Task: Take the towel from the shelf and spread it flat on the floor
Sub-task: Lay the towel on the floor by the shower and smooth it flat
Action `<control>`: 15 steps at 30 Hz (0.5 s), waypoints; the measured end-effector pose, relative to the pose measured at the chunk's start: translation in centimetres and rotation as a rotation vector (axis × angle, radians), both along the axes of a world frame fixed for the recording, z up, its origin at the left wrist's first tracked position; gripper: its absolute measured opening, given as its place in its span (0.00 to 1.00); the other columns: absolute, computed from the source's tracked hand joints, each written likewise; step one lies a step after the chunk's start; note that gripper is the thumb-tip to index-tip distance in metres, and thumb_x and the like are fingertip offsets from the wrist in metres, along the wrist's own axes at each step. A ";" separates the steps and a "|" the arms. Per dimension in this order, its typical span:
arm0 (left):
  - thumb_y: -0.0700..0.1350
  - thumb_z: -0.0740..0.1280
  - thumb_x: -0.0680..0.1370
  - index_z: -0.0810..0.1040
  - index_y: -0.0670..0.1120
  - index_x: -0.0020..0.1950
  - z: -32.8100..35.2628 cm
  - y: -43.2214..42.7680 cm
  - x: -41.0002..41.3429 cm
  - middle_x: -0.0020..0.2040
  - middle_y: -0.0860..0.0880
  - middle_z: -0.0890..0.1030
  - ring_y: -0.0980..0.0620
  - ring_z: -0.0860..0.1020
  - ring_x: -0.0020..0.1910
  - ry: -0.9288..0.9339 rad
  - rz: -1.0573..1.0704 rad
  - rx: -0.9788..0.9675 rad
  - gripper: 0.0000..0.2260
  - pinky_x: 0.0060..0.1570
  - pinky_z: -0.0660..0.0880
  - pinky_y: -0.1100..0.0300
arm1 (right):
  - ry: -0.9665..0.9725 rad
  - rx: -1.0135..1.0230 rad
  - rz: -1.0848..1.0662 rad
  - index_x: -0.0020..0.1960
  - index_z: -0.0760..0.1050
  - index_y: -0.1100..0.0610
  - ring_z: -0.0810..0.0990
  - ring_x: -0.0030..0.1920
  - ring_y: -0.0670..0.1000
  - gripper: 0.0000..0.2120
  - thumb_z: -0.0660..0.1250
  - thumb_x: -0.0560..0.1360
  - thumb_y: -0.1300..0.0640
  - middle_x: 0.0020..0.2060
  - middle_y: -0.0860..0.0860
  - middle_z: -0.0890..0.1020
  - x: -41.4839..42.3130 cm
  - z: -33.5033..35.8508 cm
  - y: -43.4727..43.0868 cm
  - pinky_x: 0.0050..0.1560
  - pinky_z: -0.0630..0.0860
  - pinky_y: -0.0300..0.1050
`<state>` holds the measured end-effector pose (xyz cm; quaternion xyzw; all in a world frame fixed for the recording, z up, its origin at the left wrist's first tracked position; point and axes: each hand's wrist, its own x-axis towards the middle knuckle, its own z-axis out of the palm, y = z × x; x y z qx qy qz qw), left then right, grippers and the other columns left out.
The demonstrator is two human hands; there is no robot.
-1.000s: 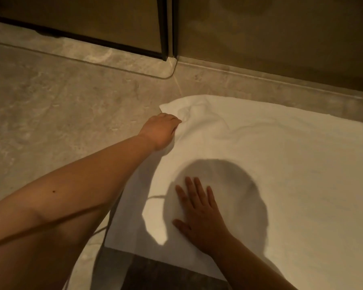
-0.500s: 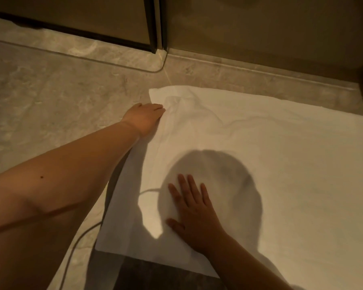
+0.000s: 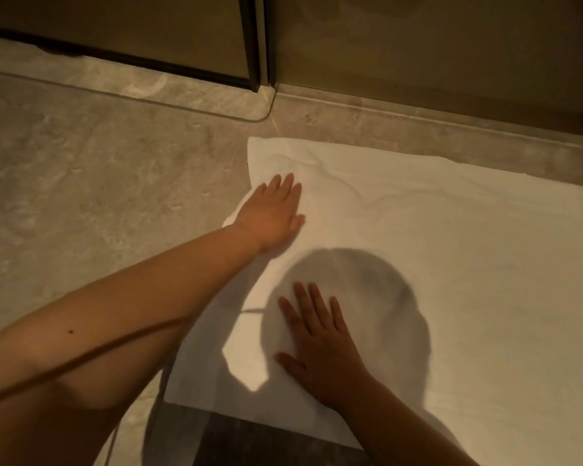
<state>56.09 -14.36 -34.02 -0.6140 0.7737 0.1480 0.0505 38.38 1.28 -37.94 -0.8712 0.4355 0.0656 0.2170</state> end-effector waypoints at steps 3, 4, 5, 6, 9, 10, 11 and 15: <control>0.61 0.47 0.80 0.42 0.43 0.76 -1.6 0.7 -0.4 0.77 0.42 0.41 0.43 0.40 0.75 -0.109 0.004 0.122 0.33 0.73 0.42 0.49 | 0.004 0.000 -0.001 0.74 0.28 0.44 0.27 0.73 0.54 0.38 0.49 0.76 0.35 0.74 0.50 0.29 0.0 0.0 0.0 0.69 0.26 0.57; 0.63 0.47 0.79 0.40 0.43 0.76 -1.9 0.7 -0.4 0.77 0.42 0.39 0.44 0.38 0.75 -0.121 0.006 0.133 0.34 0.73 0.41 0.49 | 0.004 0.001 0.000 0.74 0.28 0.44 0.26 0.73 0.54 0.38 0.49 0.76 0.35 0.74 0.50 0.29 0.0 0.0 0.1 0.69 0.26 0.57; 0.64 0.47 0.78 0.38 0.43 0.76 -2.2 0.8 -0.5 0.77 0.42 0.38 0.44 0.37 0.75 -0.114 0.010 0.143 0.36 0.73 0.39 0.49 | 0.003 0.002 -0.001 0.74 0.28 0.44 0.26 0.73 0.53 0.38 0.49 0.76 0.35 0.74 0.50 0.29 0.0 0.0 0.1 0.69 0.26 0.57; 0.65 0.47 0.78 0.37 0.44 0.76 -2.5 1.1 -0.7 0.76 0.42 0.36 0.44 0.36 0.74 -0.096 0.020 0.151 0.37 0.73 0.38 0.49 | 0.000 0.003 -0.003 0.74 0.28 0.43 0.26 0.73 0.53 0.38 0.49 0.76 0.35 0.74 0.49 0.29 0.0 0.0 0.1 0.70 0.27 0.57; 0.68 0.46 0.76 0.35 0.46 0.75 -3.4 2.3 -1.1 0.76 0.43 0.33 0.44 0.33 0.73 -0.072 0.035 0.143 0.38 0.72 0.37 0.47 | -0.009 0.009 -0.003 0.74 0.28 0.43 0.27 0.73 0.53 0.37 0.48 0.76 0.34 0.74 0.50 0.30 0.0 0.0 0.1 0.69 0.27 0.58; 0.68 0.46 0.75 0.34 0.48 0.75 -3.6 2.5 -1.0 0.75 0.44 0.33 0.45 0.32 0.73 -0.075 0.037 0.136 0.38 0.72 0.37 0.46 | -0.007 0.009 0.000 0.73 0.28 0.43 0.27 0.73 0.53 0.37 0.48 0.76 0.34 0.74 0.50 0.30 0.0 0.0 0.1 0.69 0.27 0.58; 0.69 0.45 0.75 0.33 0.49 0.75 -3.7 2.5 -0.8 0.75 0.45 0.32 0.46 0.31 0.73 -0.083 0.039 0.134 0.38 0.72 0.36 0.45 | -0.003 0.008 0.001 0.73 0.28 0.44 0.27 0.73 0.54 0.37 0.47 0.76 0.34 0.74 0.50 0.30 -0.1 0.0 0.1 0.69 0.27 0.58; 0.72 0.44 0.72 0.31 0.52 0.74 -3.5 1.5 0.1 0.74 0.48 0.29 0.47 0.30 0.72 -0.137 0.041 0.145 0.40 0.71 0.36 0.41 | -0.001 0.015 -0.001 0.73 0.26 0.43 0.27 0.73 0.54 0.38 0.47 0.76 0.34 0.74 0.50 0.30 0.0 -0.1 0.1 0.68 0.25 0.58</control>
